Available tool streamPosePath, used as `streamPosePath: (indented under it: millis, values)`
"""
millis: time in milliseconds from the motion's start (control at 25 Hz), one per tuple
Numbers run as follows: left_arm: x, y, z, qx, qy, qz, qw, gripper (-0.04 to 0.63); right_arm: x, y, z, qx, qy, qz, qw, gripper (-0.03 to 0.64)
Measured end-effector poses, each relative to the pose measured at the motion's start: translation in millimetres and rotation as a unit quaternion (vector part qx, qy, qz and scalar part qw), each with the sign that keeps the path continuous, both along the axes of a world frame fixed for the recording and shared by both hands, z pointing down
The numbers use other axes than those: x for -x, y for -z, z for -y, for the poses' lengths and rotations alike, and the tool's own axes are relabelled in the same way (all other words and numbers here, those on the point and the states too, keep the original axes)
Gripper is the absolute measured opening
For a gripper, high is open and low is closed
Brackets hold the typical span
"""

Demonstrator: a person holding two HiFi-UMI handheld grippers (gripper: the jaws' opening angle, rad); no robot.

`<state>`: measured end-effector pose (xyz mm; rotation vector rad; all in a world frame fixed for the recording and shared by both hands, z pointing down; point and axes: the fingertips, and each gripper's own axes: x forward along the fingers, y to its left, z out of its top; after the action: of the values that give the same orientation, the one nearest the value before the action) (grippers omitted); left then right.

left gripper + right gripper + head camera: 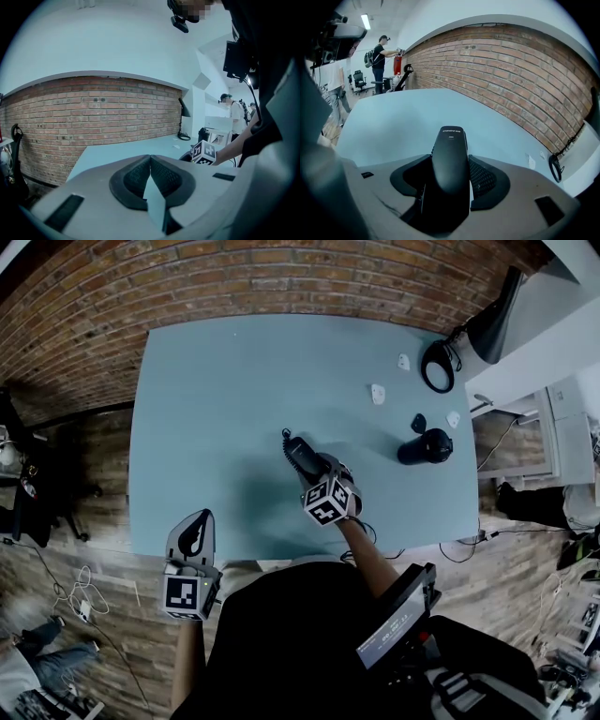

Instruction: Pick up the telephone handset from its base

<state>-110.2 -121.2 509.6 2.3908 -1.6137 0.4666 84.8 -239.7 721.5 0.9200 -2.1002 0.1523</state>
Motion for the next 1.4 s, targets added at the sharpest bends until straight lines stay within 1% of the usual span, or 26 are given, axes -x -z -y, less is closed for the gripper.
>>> streamPosePath:
  millis: [80,200,360,480,560,720,840,920,1080,1240,1400]
  values:
    - [-0.7,-0.8,-0.1,0.005,-0.001,0.002,1.0,0.011,-0.9,1.1,0.5,-0.01,0.005,-0.01,1.0,0.25]
    - [0.4,-1.7,0.1,0.003,0.003,0.002,1.0,0.011,-3.0,2.4,1.4,-0.028,0.01,-0.026,0.999,0.247]
    - [2.9,-3.5,0.4,-0.001,0.008,0.0,1.0,0.011,-2.7,3.4,2.2,-0.017,0.002,-0.004,1.0,0.245]
    - [2.3,-3.0,1.5,-0.001,0.01,-0.002,1.0,0.011,-2.6,4.2,1.9,-0.016,0.003,0.0,1.0,0.244]
    - [1.8,-2.6,1.8,0.0,0.008,-0.002,1.0,0.011,-3.0,4.7,0.9,-0.023,0.006,-0.011,1.0,0.244]
    - [2.2,-3.0,1.4,0.001,0.006,0.001,1.0,0.011,-0.3,4.6,-2.2,-0.051,0.035,-0.057,0.996,0.244]
    - [1.6,-4.9,0.4,0.001,0.007,0.002,1.0,0.011,0.2,3.4,-3.4,-0.06,0.047,-0.072,0.994,0.244]
    - [1.3,-5.7,0.7,0.003,0.007,0.003,1.0,0.011,0.0,3.0,-3.5,-0.054,0.042,-0.06,0.996,0.244]
    - [2.4,-6.5,2.0,0.005,0.008,0.004,0.9999,0.011,-1.0,5.3,-1.8,-0.026,0.012,-0.002,1.0,0.244]
    - [3.4,-7.3,0.2,0.006,0.01,0.004,0.9999,0.011,-1.0,12.4,-2.4,-0.012,-0.011,0.056,0.998,0.245]
    - [2.8,-9.1,-0.2,0.009,0.011,0.005,0.9999,0.011,-3.4,18.0,-1.2,-0.009,-0.023,0.086,0.996,0.244]
